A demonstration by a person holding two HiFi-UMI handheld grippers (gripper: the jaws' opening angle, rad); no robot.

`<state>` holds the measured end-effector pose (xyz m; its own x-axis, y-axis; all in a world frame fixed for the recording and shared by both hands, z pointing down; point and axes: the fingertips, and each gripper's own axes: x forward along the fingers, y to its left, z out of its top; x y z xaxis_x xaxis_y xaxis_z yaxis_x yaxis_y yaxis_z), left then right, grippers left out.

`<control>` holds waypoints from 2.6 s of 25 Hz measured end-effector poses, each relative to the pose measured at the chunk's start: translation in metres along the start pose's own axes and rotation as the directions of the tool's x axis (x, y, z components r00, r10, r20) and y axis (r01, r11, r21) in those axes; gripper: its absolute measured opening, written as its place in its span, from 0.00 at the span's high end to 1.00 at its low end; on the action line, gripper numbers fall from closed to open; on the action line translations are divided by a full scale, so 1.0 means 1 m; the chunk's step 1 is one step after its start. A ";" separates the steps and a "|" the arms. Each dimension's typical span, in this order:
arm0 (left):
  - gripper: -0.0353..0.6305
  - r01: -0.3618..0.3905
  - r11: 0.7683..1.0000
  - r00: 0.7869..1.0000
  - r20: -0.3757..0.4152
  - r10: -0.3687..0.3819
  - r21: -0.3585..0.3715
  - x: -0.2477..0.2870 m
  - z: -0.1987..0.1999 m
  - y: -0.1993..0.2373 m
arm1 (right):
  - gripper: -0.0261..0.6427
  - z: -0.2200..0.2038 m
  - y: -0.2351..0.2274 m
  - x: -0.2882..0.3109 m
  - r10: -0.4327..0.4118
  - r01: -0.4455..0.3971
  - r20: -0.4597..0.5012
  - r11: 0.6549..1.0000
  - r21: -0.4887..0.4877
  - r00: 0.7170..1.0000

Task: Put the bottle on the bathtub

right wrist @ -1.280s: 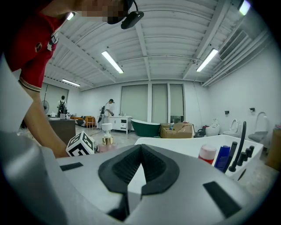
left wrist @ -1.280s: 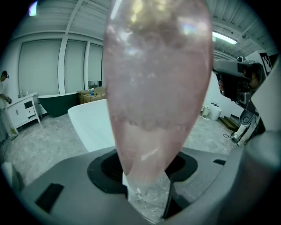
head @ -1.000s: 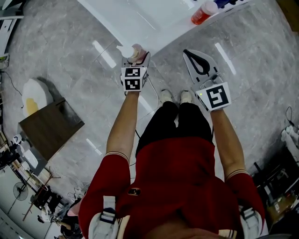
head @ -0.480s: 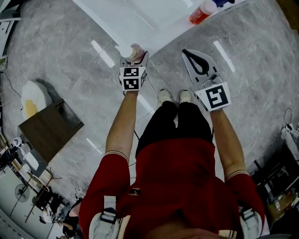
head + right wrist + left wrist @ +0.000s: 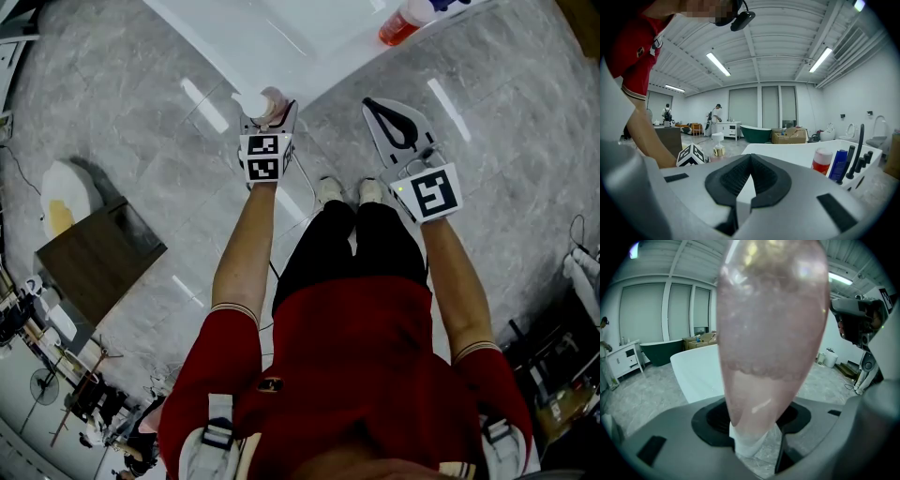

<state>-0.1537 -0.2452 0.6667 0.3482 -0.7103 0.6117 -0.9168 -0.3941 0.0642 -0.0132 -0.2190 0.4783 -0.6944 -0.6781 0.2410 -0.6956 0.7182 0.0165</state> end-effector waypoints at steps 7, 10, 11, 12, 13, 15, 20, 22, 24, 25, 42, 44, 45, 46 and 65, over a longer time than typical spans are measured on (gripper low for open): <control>0.56 0.011 1.000 0.999 0.032 -0.010 -0.025 0.003 0.005 -0.005 | 0.97 0.000 0.002 0.000 0.012 -0.013 0.014 1.000 0.009 1.000; 0.55 0.013 1.000 0.999 0.046 -0.012 -0.023 0.003 0.010 -0.007 | 0.97 0.001 0.003 -0.001 0.016 -0.016 0.022 1.000 0.009 1.000; 0.54 0.011 1.000 0.999 0.050 -0.010 -0.022 0.003 0.011 -0.008 | 0.97 0.001 0.003 -0.001 0.017 -0.017 0.021 1.000 0.010 1.000; 0.54 0.010 1.000 0.999 0.054 -0.009 -0.022 0.003 0.012 -0.008 | 0.97 0.001 0.003 -0.002 0.018 -0.018 0.020 1.000 0.010 1.000; 0.53 0.009 1.000 0.998 0.056 -0.008 -0.021 0.003 0.013 -0.008 | 0.97 0.001 0.003 -0.001 0.019 -0.019 0.019 1.000 0.010 1.000; 0.53 0.004 1.000 0.998 0.056 -0.003 -0.020 0.002 0.014 -0.008 | 0.97 0.001 0.004 -0.001 0.021 -0.021 0.019 1.000 0.010 1.000; 0.53 -0.020 0.999 0.997 0.070 0.022 -0.026 -0.007 0.018 -0.005 | 0.97 0.002 0.004 -0.003 0.030 -0.030 0.004 1.000 -0.005 1.000; 0.53 -0.031 0.999 0.996 0.079 0.033 -0.029 -0.011 0.021 -0.005 | 0.97 0.002 0.004 -0.002 0.034 -0.034 0.001 0.999 -0.009 0.999; 0.53 -0.044 0.998 0.995 0.083 0.047 -0.032 -0.015 0.023 -0.004 | 0.97 0.004 0.004 -0.002 0.040 -0.040 0.007 0.999 -0.007 0.999; 0.53 -0.052 0.998 0.995 0.087 0.055 -0.036 -0.019 0.025 -0.004 | 0.97 0.006 0.005 -0.002 0.043 -0.043 0.012 0.999 -0.006 0.999; 0.53 -0.125 0.986 0.973 0.178 0.144 -0.112 -0.092 0.043 -0.012 | 0.97 0.038 0.020 -0.007 0.086 -0.085 0.039 0.996 -0.026 0.995; 0.53 -0.130 0.984 0.969 0.195 0.152 -0.124 -0.102 0.048 -0.015 | 0.97 0.040 0.021 -0.007 0.091 -0.090 0.042 0.996 -0.025 0.995; 0.53 -0.132 0.983 0.966 0.204 0.157 -0.130 -0.107 0.050 -0.017 | 0.97 0.041 0.021 -0.008 0.094 -0.093 0.043 0.995 -0.024 0.995; 0.53 -0.134 0.982 0.964 0.212 0.160 -0.134 -0.112 0.053 -0.018 | 0.97 0.042 0.022 -0.008 0.097 -0.096 0.045 0.995 -0.023 0.994; 0.53 -0.098 0.984 0.912 0.383 0.150 -0.152 -0.206 0.129 -0.076 | 0.97 0.085 0.045 -0.050 0.140 -0.140 0.103 0.990 -0.014 0.985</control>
<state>-0.1304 -0.1437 0.4344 0.2546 -0.9299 0.2655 -0.9656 -0.2293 0.1226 -0.0249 -0.1661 0.3842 -0.8003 -0.5831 0.1399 -0.5892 0.8080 -0.0033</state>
